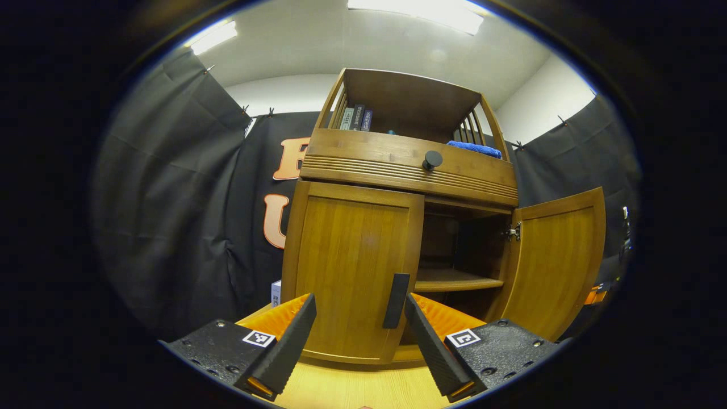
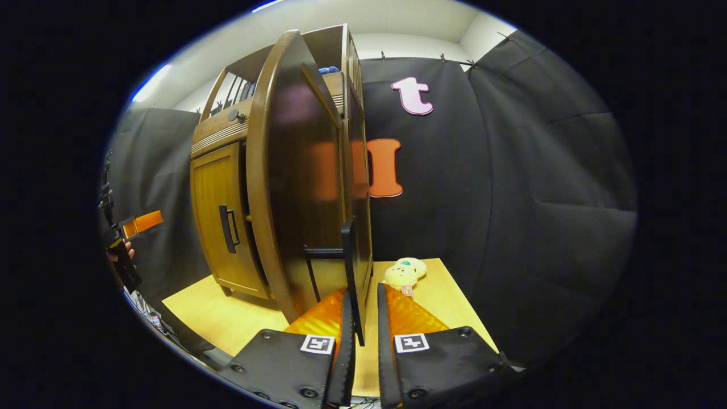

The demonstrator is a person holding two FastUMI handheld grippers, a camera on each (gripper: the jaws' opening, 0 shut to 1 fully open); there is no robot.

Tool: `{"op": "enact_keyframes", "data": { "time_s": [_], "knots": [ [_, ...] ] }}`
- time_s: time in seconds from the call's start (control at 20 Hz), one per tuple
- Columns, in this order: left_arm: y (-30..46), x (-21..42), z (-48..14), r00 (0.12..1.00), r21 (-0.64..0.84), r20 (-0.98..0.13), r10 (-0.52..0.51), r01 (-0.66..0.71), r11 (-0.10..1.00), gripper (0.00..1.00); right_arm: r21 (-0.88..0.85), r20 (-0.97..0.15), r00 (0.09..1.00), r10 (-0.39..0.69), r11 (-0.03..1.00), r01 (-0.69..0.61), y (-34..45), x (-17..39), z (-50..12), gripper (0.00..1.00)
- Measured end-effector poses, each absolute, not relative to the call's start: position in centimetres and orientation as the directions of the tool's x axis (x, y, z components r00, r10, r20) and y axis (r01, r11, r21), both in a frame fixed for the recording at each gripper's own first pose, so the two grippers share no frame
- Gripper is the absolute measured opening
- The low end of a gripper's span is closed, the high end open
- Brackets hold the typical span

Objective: Open the right door of the double-door shoe cabinet with the right hand, and open the left door with the left hand.

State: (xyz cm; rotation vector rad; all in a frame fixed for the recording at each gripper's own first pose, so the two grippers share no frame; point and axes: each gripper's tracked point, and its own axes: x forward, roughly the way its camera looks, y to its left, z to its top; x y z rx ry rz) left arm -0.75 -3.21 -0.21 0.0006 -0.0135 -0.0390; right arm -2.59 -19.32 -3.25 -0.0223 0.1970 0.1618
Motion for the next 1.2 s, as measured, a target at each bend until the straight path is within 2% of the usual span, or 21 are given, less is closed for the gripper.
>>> {"op": "enact_keyframes", "data": {
  "time_s": [0.1, 0.35, 0.4, 0.45, 0.5, 0.55, 0.6, 0.65, 0.7, 0.75, 0.8, 0.85, 0.9, 0.95, 1.0, 1.05, 1.1, 1.2],
  "knots": [
    [-3.1, -0.7, 0.0, 0.999, 0.006, 0.018, -0.039, 0.039, 0.999, 0.92, -0.004, -0.196, 0.967, 0.165, 0.986, -0.169, -19.7, -2.5, -3.2, 0.29],
    [-3.3, -0.7, 0.6, 0.998, 0.016, 0.034, -0.056, 0.056, 0.998, 0.92, 0.009, -0.186, 0.968, 0.17, 0.985, -0.171, -19.5, -2.9, -3.5, 0.29],
    [-3.4, -0.8, 0.7, 0.997, 0.016, 0.036, -0.061, 0.06, 0.998, 0.92, 0.013, -0.179, 0.969, 0.168, 0.986, -0.168, -19.4, -3.2, -3.5, 0.35],
    [-3.5, -0.8, 0.7, 0.997, 0.014, 0.037, -0.066, 0.066, 0.998, 0.92, 0.008, -0.174, 0.973, 0.152, 0.988, -0.153, -19.6, -3.5, -3.6, 0.23],
    [-3.6, -0.8, 0.7, 0.997, 0.01, 0.038, -0.072, 0.072, 0.997, 0.92, 0.005, -0.172, 0.976, 0.135, 0.991, -0.137, -19.8, -3.7, -3.7, 0.21],
    [-3.8, -1.0, 0.6, 0.996, 0.006, 0.037, -0.079, 0.079, 0.997, 0.92, 0.006, -0.17, 0.979, 0.112, 0.994, -0.112, -20.0, -3.9, -3.8, 0.22],
    [-3.9, -1.0, 0.5, 0.996, 0.003, 0.035, -0.086, 0.086, 0.996, 0.92, 0.006, -0.168, 0.982, 0.086, 0.996, -0.086, -20.2, -4.3, -3.7, 0.3],
    [-4.1, -1.0, 0.4, 0.995, 0.001, 0.034, -0.09, 0.09, 0.996, 0.92, 0.004, -0.164, 0.985, 0.061, 0.998, -0.062, -20.4, -4.9, -3.6, 0.3],
    [-4.1, -1.0, 0.4, 0.995, -0.002, 0.032, -0.094, 0.094, 0.996, 0.92, 0.006, -0.156, 0.987, 0.037, 0.999, -0.036, -20.5, -5.4, -3.4, 0.39],
    [-4.3, -1.0, 0.2, 0.994, -0.009, 0.028, -0.101, 0.101, 0.995, 0.92, 0.011, -0.15, 0.989, 0.009, 1.0, -0.007, -20.6, -6.0, -3.3, 0.39],
    [-4.6, -0.9, 0.1, 0.994, -0.017, 0.023, -0.109, 0.11, 0.994, 0.92, 0.016, -0.142, 0.99, -0.016, 1.0, 0.019, -20.7, -6.7, -3.2, 0.3],
    [-4.9, -0.7, -0.2, 0.993, -0.026, 0.017, -0.119, 0.119, 0.993, 0.92, 0.016, -0.134, 0.99, -0.045, 0.999, 0.047, -20.7, -7.3, -3.2, 0.3],
    [-5.2, -0.6, -0.4, 0.992, -0.033, 0.009, -0.13, 0.13, 0.991, 0.92, 0.008, -0.129, 0.989, -0.072, 0.997, 0.073, -20.7, -8.0, -3.2, 0.35],
    [-5.4, -0.5, -0.6, 0.99, -0.038, 0.001, -0.139, 0.139, 0.99, 0.92, -0.002, -0.123, 0.988, -0.097, 0.995, 0.098, -20.5, -8.7, -3.0, 0.3],
    [-5.7, -0.4, -0.7, 0.989, -0.042, -0.007, -0.146, 0.146, 0.988, 0.92, -0.01, -0.115, 0.986, -0.12, 0.993, 0.12, -20.3, -9.3, -2.7, 0.3],
    [-6.0, -0.3, -0.8, 0.988, -0.044, -0.013, -0.155, 0.155, 0.987, 0.92, -0.012, -0.111, 0.984, -0.141, 0.99, 0.141, -20.0, -10.1, -2.3, 0.22],
    [-6.2, -0.2, -0.7, 0.987, -0.044, -0.012, -0.163, 0.162, 0.986, 0.92, -0.008, -0.109, 0.982, -0.152, 0.988, 0.152, -19.4, -10.6, -2.1, 0.3],
    [-6.7, 0.7, -0.9, 0.984, -0.035, -0.017, -0.177, 0.177, 0.984, 0.92, 0.003, -0.104, 0.983, -0.154, 0.988, 0.155, -17.9, -11.6, -1.7, 0.32]
  ]
}}
